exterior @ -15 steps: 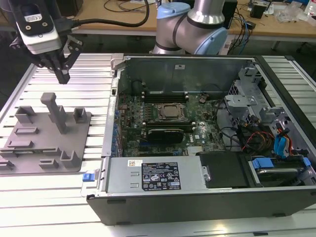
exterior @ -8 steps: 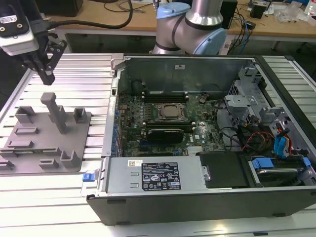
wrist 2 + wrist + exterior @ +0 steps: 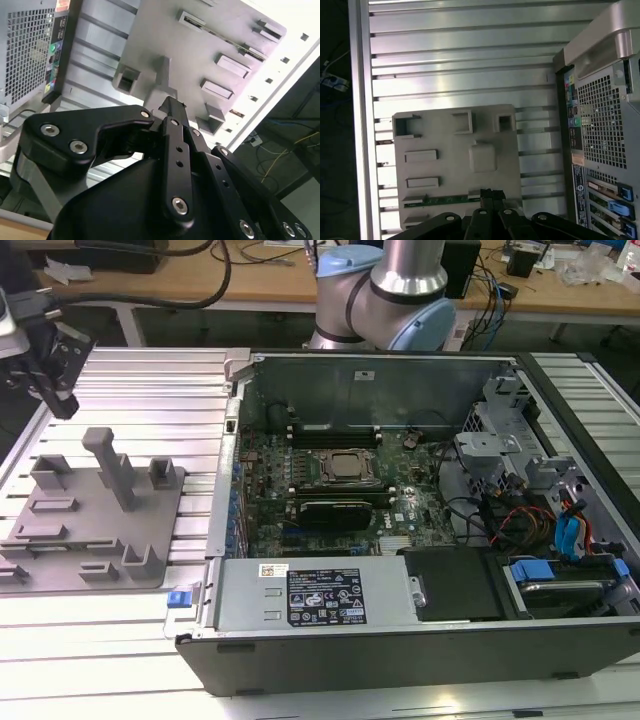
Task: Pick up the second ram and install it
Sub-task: 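Reach for the second ram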
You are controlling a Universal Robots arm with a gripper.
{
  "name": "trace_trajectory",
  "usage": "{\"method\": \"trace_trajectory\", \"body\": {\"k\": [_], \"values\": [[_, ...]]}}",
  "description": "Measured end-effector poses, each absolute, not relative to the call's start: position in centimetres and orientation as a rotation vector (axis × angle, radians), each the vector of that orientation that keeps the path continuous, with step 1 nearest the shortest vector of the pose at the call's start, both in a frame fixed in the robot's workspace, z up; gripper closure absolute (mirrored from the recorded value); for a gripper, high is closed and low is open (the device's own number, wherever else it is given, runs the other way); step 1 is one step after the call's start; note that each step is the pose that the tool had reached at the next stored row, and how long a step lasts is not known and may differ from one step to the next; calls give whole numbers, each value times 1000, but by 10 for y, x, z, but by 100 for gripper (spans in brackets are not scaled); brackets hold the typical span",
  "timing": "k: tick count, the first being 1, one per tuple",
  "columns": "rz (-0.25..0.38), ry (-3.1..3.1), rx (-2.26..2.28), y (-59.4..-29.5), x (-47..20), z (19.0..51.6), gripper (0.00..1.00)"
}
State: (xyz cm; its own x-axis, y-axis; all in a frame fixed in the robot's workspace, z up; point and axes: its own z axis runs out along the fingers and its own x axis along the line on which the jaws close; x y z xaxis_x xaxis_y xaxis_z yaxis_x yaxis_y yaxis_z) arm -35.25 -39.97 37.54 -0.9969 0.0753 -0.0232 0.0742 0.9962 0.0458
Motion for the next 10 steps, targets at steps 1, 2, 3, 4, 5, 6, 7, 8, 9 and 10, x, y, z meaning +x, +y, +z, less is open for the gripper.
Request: {"method": "trace_trajectory", "body": {"k": [1,2,3,4,5,6,7,8,9,10], "values": [[70,3114,117,-400,-358,373,92],[70,3114,117,-400,-362,371,92],[70,3114,117,-400,-365,369,92],[70,3114,117,-401,-368,368,92],[70,3114,117,-401,-370,367,92],[70,3114,117,-401,-374,366,92],[70,3114,117,-401,-377,365,92],[70,3114,117,-401,-383,362,92],[70,3114,116,-403,-384,359,92],[70,3114,117,-403,-385,358,92]]}}
